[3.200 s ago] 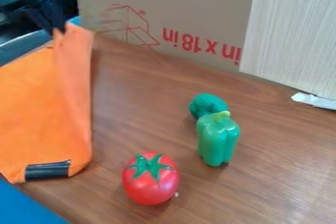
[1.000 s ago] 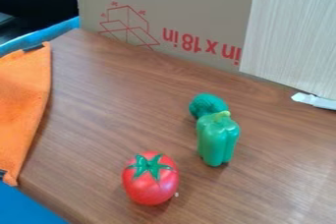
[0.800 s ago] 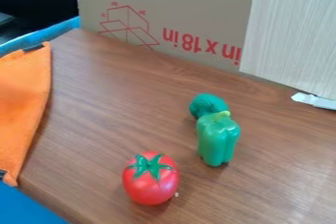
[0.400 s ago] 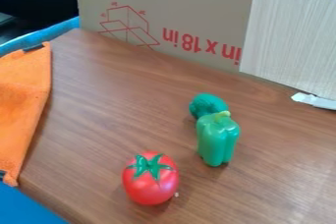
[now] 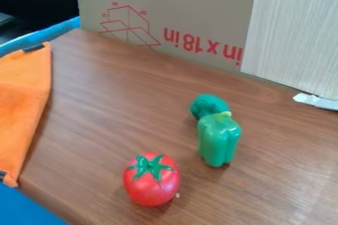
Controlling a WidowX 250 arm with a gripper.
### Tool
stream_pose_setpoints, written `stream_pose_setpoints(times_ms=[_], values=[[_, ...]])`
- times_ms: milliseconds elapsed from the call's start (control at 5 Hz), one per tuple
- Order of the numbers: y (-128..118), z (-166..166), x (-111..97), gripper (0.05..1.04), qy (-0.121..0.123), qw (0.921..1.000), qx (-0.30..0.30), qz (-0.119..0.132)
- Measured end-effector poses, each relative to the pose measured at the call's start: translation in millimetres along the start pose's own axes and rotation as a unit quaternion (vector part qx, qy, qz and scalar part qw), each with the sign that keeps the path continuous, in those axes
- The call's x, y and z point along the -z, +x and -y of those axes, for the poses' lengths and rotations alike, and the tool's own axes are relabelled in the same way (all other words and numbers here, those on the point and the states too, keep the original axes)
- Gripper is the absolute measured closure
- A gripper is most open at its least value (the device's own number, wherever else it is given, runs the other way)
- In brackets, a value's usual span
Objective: Fold the cloth from top right to bottom left
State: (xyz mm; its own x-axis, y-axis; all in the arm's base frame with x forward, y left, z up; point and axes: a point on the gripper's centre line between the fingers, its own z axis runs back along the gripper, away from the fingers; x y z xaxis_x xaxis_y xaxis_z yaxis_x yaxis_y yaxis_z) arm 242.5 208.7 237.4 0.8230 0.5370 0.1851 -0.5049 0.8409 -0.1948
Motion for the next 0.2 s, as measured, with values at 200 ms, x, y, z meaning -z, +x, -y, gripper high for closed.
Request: stream_pose_setpoints(times_ms=[200], values=[[3.0, 58.5, -9.8, 0.083, -0.003, 0.9999, 0.003, -0.017]])
